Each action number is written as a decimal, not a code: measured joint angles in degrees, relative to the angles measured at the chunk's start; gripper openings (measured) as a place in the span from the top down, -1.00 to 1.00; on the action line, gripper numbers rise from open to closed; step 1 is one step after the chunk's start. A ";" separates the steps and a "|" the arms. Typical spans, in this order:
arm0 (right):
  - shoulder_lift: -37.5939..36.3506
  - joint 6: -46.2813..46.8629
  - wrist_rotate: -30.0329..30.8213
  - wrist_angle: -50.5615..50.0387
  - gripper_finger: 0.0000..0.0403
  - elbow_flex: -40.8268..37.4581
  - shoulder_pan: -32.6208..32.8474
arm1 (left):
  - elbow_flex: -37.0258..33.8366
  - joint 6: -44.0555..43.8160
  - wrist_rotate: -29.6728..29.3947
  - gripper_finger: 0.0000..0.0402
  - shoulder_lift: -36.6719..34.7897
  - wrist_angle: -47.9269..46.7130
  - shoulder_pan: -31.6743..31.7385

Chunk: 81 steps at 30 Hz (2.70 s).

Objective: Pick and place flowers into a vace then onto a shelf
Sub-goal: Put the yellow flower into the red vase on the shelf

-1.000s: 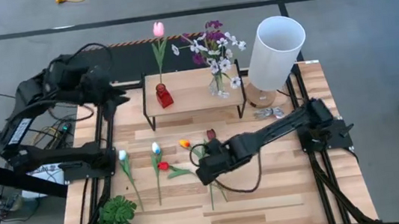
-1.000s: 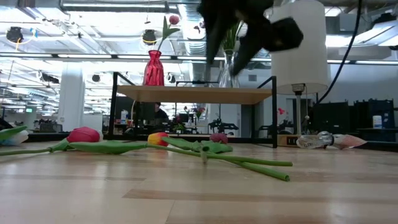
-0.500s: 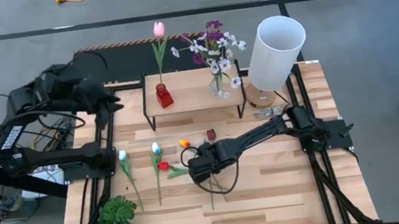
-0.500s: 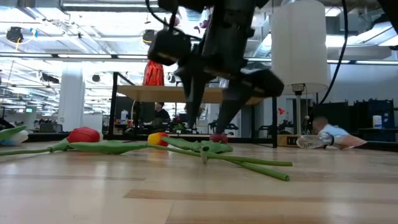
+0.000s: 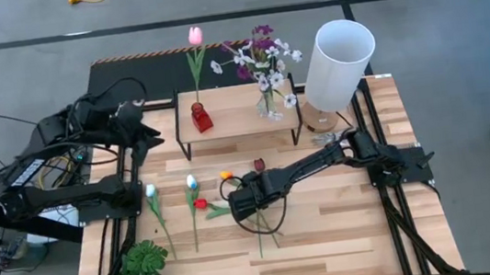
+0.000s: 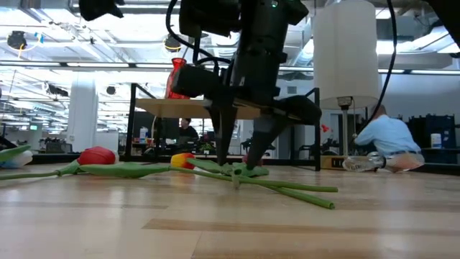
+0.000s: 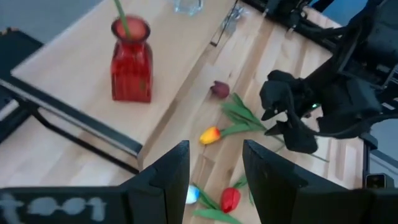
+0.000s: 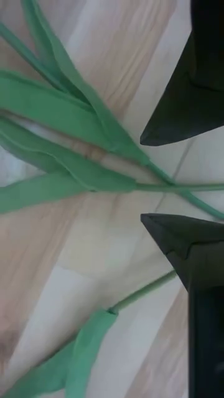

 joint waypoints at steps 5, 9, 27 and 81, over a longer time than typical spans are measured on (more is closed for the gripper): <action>1.46 -2.86 -1.98 1.86 0.21 0.14 -0.83 | -3.48 -1.10 0.73 0.32 -0.87 0.62 0.00; 1.41 -2.90 -2.06 2.01 0.26 0.09 -0.73 | -6.15 -2.03 1.42 0.32 -2.18 1.99 -0.07; 1.66 -4.51 1.24 0.87 0.84 0.02 0.44 | -8.28 -3.07 1.26 0.32 -3.76 3.08 -0.15; -22.69 -49.58 36.96 35.26 1.00 1.76 4.04 | -41.92 -15.40 -1.99 0.32 0.75 98.95 -22.85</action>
